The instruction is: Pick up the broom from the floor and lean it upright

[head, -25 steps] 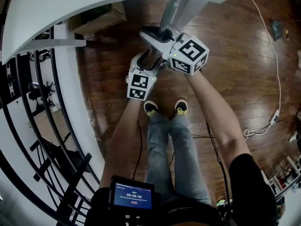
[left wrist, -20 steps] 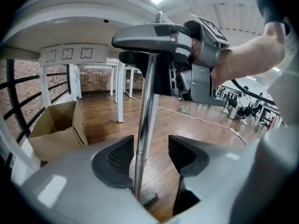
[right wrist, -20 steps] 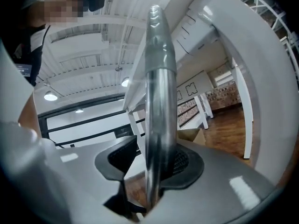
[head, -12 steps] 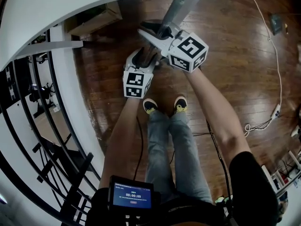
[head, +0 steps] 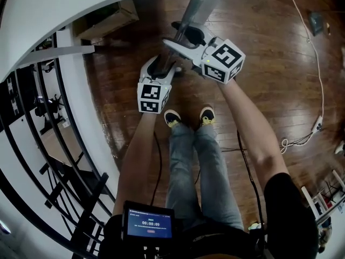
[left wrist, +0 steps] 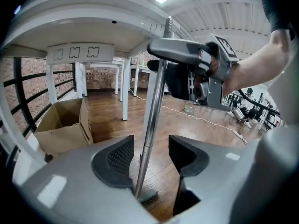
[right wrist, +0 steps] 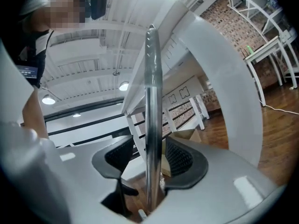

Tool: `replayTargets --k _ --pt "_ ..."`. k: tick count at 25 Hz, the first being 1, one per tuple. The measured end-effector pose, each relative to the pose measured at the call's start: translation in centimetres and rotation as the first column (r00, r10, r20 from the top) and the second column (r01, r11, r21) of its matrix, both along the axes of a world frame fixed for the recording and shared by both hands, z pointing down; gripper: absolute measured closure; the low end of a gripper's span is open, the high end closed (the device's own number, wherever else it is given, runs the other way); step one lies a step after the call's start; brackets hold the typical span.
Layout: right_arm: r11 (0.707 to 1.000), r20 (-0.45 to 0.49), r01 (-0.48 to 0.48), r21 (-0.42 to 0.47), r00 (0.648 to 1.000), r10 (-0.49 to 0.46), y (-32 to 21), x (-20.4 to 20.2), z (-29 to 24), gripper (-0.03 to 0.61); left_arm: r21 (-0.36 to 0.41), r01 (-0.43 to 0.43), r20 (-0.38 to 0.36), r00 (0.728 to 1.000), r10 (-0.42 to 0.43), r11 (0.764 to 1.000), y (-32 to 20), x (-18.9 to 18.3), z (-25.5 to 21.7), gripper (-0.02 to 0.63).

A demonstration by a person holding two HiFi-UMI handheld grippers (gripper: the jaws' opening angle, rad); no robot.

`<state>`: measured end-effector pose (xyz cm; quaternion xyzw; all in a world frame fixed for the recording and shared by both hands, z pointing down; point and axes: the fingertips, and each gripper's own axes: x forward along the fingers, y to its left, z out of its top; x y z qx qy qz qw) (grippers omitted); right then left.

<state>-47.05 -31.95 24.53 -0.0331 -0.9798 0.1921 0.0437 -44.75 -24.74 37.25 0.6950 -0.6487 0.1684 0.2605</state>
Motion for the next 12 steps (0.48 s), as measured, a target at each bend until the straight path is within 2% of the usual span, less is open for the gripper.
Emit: replayTargets --k 3,5,7,9,11,12 --pt "0.999 -0.034 -0.025 -0.042 0.999 0.024 -0.2 4.0 0.2 0.352 -0.026 0.032 -0.008 0.999 -0.032 0.999 3.6 -0.1 -1.3 0.365" --pt "0.995 -0.068 -0.048 -0.084 0.997 0.043 0.5 7.5 0.2 0.350 -0.044 0.090 -0.032 0.995 -0.091 0.995 7.6 -0.1 -2.8 0.376" --pt "0.992 -0.101 -0.032 -0.124 0.995 0.020 2.8 11.1 -0.7 0.365 -0.025 0.151 -0.054 0.987 -0.152 0.988 12.1 0.3 -6.4 0.393" --pt "0.990 -0.141 0.010 -0.138 0.990 -0.029 5.9 15.0 -2.5 0.425 0.011 0.169 -0.037 0.985 -0.168 0.986 16.0 1.4 -11.6 0.443" --pt "0.993 -0.203 0.043 -0.109 0.977 -0.064 9.0 18.9 -4.6 0.530 0.061 0.170 -0.001 0.985 -0.170 0.984 19.2 2.7 -17.6 0.582" --pt "0.993 -0.226 0.058 -0.098 0.971 -0.079 10.5 20.6 -5.9 0.574 0.088 0.172 0.009 0.985 -0.173 0.981 20.5 3.4 -20.7 0.601"
